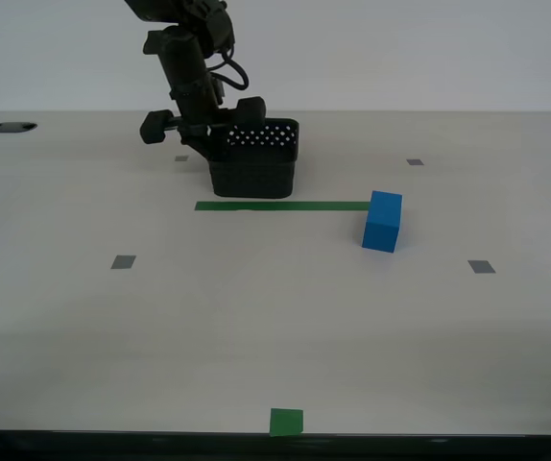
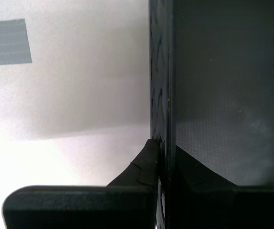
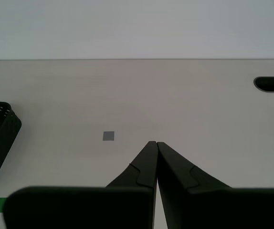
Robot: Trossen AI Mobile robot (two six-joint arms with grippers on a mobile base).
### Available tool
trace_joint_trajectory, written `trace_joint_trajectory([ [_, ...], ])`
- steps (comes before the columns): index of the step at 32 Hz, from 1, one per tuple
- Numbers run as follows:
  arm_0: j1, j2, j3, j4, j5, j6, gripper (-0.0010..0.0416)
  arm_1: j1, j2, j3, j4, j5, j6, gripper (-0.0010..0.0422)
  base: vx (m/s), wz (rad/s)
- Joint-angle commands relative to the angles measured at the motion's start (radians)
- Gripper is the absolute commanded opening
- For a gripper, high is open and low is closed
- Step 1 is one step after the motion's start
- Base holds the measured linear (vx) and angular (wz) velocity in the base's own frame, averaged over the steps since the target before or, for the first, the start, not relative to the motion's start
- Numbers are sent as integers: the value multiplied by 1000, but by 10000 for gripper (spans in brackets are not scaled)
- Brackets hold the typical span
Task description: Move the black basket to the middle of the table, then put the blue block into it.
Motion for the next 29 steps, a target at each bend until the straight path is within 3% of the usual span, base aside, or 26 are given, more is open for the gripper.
trace_joint_trajectory([
  [1, 1, 0, 0, 1, -2, 2, 0, -7, -6, 0, -43, 5, -2, -2, 0, 0],
  [15, 1, 0, 0, -21, -2, 1, 1, -192, -82, 0, -158, 4, 26, -2, 0, 0],
  [20, 1, 0, 0, -36, -2, 2, 0, -204, -111, 0, -207, -52, 42, -2, 0, 0],
  [26, 1, 0, 0, -38, -2, 2, 1, -208, -134, -58, -211, -55, 47, -2, 0, 0],
  [29, 2, 0, 0, -38, -2, 2, 1, -208, -175, -141, -125, -54, 23, -2, 0, 0],
])
